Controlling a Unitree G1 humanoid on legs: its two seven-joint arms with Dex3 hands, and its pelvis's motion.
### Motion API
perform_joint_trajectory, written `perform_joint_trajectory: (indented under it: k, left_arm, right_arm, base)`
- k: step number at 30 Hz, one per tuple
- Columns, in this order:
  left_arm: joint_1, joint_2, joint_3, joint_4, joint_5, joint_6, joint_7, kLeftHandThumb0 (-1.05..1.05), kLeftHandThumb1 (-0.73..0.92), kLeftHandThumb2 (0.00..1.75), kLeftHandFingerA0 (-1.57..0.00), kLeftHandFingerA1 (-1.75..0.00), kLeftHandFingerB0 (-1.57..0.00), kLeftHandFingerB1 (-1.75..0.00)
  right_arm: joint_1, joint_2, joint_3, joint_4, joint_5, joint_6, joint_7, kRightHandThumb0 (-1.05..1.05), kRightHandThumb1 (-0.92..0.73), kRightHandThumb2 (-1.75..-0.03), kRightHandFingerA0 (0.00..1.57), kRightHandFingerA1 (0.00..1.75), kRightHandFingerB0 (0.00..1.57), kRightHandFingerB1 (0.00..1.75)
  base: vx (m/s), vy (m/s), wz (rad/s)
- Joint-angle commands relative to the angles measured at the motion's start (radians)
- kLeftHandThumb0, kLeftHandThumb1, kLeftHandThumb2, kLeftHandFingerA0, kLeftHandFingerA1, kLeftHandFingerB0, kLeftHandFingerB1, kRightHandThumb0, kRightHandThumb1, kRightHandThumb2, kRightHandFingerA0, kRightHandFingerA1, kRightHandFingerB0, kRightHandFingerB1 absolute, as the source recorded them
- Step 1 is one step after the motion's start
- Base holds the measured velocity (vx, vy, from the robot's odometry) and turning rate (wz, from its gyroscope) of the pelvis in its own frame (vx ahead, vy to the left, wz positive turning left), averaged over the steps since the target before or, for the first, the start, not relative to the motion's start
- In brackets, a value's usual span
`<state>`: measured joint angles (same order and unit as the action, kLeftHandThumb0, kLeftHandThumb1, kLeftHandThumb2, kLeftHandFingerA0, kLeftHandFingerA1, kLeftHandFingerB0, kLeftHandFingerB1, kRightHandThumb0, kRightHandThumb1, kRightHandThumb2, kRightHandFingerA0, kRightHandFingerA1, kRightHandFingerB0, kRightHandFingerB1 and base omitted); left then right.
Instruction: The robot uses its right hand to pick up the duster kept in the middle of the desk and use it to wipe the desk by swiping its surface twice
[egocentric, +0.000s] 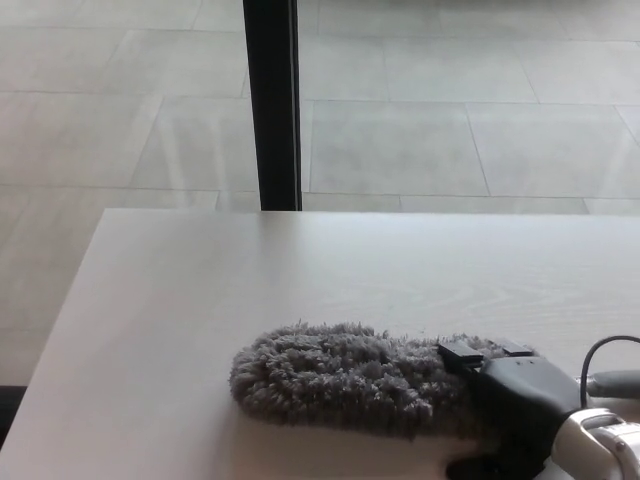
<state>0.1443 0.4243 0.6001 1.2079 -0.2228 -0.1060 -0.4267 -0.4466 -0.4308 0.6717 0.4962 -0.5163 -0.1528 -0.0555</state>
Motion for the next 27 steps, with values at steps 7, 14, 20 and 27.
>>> perform_joint_trajectory:
  k: [7, 14, 20, 27]
  left_arm:
    - [-0.032, 0.063, -0.034, 0.022, 0.014, -0.101, -0.022, -1.05, 0.40, 0.71, -0.96, -1.06, -0.88, -1.01]
    - [-0.030, 0.056, -0.036, 0.009, 0.008, -0.114, -0.026, -1.05, 0.37, 0.75, -0.95, -1.05, -0.86, -1.03]
    - [-0.037, 0.052, -0.039, 0.011, 0.006, -0.113, -0.017, -1.05, 0.36, 0.78, -0.96, -1.05, -0.90, -1.00]
    - [-0.030, 0.061, -0.040, -0.007, 0.001, -0.136, -0.048, -1.05, 0.40, 0.83, -0.96, -1.07, -0.96, -0.98]
  right_arm:
    - [0.046, 0.024, 0.180, 0.230, -0.374, -0.074, -0.618, -0.27, -0.71, -0.77, 0.93, 1.71, 0.26, 0.76]
    - [0.041, 0.041, 0.206, 0.302, -0.401, -0.094, -0.818, -0.38, -0.75, -0.69, 0.89, 1.75, 0.56, 1.61]
    - [0.036, 0.053, 0.200, 0.298, -0.383, -0.128, -0.832, -0.27, -0.67, -0.81, 1.00, 1.75, 0.54, 1.75]
    - [0.003, 0.043, 0.267, 0.283, -0.437, -0.195, -0.847, -0.24, -0.53, -0.93, 0.94, 1.75, 0.57, 1.73]
  base:
    - [0.00, 0.000, 0.00]
    - [0.00, 0.000, 0.00]
    - [0.00, 0.000, 0.00]
    - [0.00, 0.000, 0.00]
